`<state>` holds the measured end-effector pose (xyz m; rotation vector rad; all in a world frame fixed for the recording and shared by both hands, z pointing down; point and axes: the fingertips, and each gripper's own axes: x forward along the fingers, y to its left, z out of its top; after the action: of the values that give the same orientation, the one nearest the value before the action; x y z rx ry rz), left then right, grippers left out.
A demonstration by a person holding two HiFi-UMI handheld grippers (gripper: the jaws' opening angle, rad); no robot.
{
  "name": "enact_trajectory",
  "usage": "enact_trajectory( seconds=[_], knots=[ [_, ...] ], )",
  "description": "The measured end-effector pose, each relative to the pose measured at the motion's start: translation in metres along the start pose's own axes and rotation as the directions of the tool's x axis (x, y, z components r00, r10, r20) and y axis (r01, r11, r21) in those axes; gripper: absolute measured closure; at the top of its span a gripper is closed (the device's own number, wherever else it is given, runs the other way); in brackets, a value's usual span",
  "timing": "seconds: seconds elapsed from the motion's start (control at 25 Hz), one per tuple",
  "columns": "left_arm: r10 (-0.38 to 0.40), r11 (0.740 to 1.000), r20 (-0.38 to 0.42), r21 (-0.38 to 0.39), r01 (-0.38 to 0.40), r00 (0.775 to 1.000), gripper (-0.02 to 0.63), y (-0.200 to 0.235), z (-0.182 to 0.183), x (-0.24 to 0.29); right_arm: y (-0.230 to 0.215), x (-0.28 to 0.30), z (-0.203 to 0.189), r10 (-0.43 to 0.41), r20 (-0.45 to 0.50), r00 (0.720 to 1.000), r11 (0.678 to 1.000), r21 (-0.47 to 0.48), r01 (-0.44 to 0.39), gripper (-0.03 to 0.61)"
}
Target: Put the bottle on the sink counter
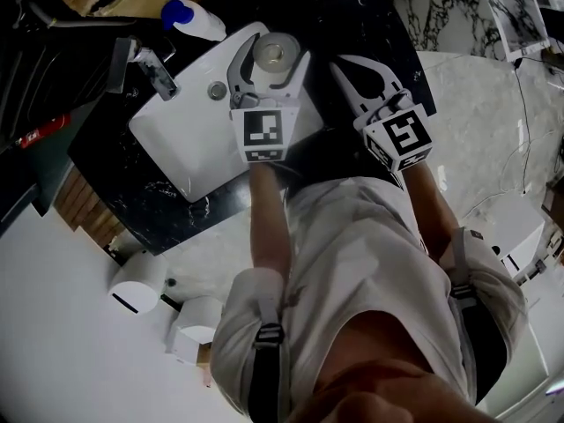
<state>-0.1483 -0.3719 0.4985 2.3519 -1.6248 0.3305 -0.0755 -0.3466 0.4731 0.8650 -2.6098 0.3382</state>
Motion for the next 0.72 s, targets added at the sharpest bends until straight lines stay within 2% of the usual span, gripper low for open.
enact_trajectory(
  seconds=[0.28, 0.72],
  knots=[
    [-0.016, 1.0, -0.015, 0.02, 0.016, 1.0, 0.285, 0.01, -0.013, 0.016, -0.002, 0.017, 0.002, -0.025, 0.015, 1.0, 1.0, -0.011, 0.025, 0.581],
    [0.003, 0.999, -0.05, 0.04, -0.001, 0.999, 0.285, 0.021, -0.028, 0.047, -0.009, 0.041, -0.009, 0.005, -0.014, 1.0, 1.0, -0.006, -0.005, 0.58]
  ],
)
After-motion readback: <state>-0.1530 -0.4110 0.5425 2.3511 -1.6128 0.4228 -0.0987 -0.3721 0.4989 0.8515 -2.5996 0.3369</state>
